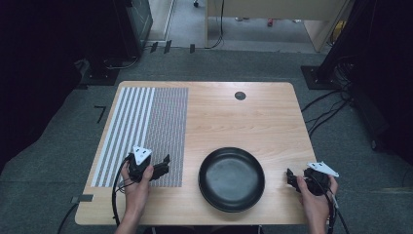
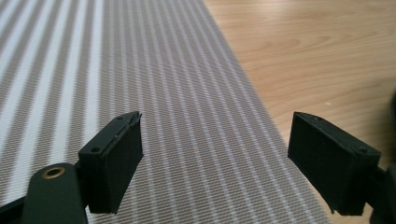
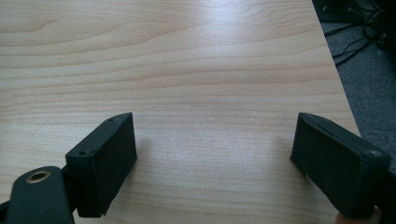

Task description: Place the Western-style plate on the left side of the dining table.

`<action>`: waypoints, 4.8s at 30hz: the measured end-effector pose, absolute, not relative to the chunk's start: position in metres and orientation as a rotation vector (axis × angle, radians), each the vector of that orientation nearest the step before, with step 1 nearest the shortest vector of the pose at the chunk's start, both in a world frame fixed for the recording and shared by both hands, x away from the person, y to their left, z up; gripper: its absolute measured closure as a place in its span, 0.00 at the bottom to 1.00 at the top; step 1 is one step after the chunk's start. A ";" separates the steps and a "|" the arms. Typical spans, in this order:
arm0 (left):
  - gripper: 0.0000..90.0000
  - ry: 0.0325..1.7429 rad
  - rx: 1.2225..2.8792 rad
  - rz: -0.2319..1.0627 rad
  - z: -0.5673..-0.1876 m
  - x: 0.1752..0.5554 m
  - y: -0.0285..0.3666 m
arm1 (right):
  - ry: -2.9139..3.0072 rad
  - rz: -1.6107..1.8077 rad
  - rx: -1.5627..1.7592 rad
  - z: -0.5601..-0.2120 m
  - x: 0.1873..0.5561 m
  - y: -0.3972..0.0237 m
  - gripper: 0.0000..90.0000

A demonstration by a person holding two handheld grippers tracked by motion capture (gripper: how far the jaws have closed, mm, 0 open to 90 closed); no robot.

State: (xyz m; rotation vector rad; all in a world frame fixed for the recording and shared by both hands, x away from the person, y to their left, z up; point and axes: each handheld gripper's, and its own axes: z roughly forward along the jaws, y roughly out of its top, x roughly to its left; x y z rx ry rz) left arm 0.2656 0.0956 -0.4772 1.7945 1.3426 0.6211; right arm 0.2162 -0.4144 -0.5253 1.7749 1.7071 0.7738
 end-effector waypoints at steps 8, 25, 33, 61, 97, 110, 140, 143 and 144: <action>0.19 1.305 1.817 0.536 -0.481 0.260 0.073 | 1.648 0.842 1.815 -0.522 0.214 -0.418 0.16; 0.19 1.196 1.850 0.445 -0.479 0.250 0.045 | 1.661 1.023 1.741 -0.499 0.210 -0.382 0.16; 0.19 1.159 1.860 0.382 -0.481 0.248 0.035 | 1.679 1.091 1.761 -0.492 0.213 -0.361 0.16; 0.41 1.095 1.927 0.244 -0.496 0.237 -0.003 | 1.807 1.295 1.684 -0.487 0.203 -0.328 0.69; 0.73 1.174 1.830 0.055 -0.496 0.243 0.014 | 1.737 1.348 1.872 -0.495 0.203 -0.322 0.95; 0.73 1.187 1.825 0.003 -0.494 0.246 0.018 | 1.709 1.395 1.893 -0.500 0.204 -0.315 0.95; 0.77 1.153 1.871 0.006 -0.486 0.239 0.037 | 1.723 1.477 2.046 -0.510 0.210 -0.305 0.89; 0.78 1.168 1.860 -0.012 -0.486 0.240 0.038 | 1.664 1.569 2.146 -0.514 0.210 -0.311 0.92; 0.78 1.173 1.852 -0.022 -0.487 0.240 0.038 | 1.644 1.601 2.174 -0.516 0.210 -0.313 0.93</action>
